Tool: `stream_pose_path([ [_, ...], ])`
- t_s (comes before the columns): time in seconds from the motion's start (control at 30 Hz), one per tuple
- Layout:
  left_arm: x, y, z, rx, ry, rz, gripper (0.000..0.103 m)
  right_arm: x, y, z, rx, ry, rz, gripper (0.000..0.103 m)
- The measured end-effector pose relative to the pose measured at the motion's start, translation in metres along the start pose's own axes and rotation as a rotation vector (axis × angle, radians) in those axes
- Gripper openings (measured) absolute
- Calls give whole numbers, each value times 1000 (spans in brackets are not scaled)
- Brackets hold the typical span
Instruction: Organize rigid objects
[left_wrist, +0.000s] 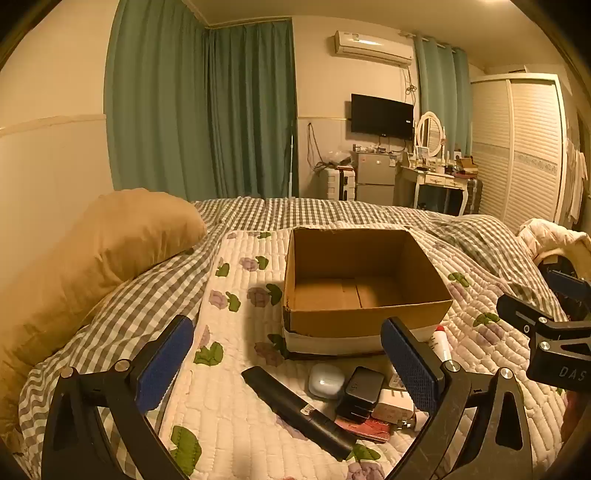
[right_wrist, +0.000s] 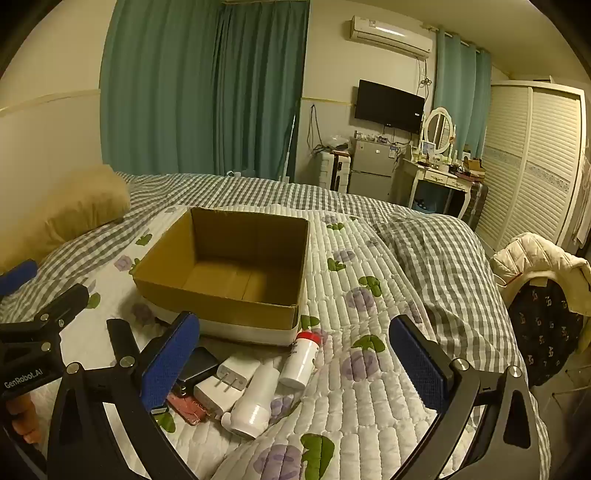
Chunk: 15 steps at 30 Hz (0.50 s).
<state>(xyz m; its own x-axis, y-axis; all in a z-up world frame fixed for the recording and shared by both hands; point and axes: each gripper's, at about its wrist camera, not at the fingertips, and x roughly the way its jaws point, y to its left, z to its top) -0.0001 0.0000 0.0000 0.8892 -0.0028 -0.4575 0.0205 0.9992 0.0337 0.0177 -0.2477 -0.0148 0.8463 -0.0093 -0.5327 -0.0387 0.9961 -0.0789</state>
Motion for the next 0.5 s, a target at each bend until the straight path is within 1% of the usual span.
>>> stream_pose_path([
  [0.03, 0, 0, 0, -1, 1, -1, 103, 0, 0, 0, 4, 4, 5, 103],
  [0.07, 1, 1, 0, -20, 19, -8, 103, 1, 0, 0, 5, 6, 4, 103],
  [0.3, 2, 1, 2, -10, 19, -1, 103, 2, 1, -2, 1, 11, 2, 103],
  [0.37, 1, -1, 3, -5, 18, 0, 103, 8, -1, -8, 4, 12, 3, 103],
  [0.5, 1, 1, 1, -2, 15, 5, 103, 5, -4, -6, 7, 14, 0, 103],
])
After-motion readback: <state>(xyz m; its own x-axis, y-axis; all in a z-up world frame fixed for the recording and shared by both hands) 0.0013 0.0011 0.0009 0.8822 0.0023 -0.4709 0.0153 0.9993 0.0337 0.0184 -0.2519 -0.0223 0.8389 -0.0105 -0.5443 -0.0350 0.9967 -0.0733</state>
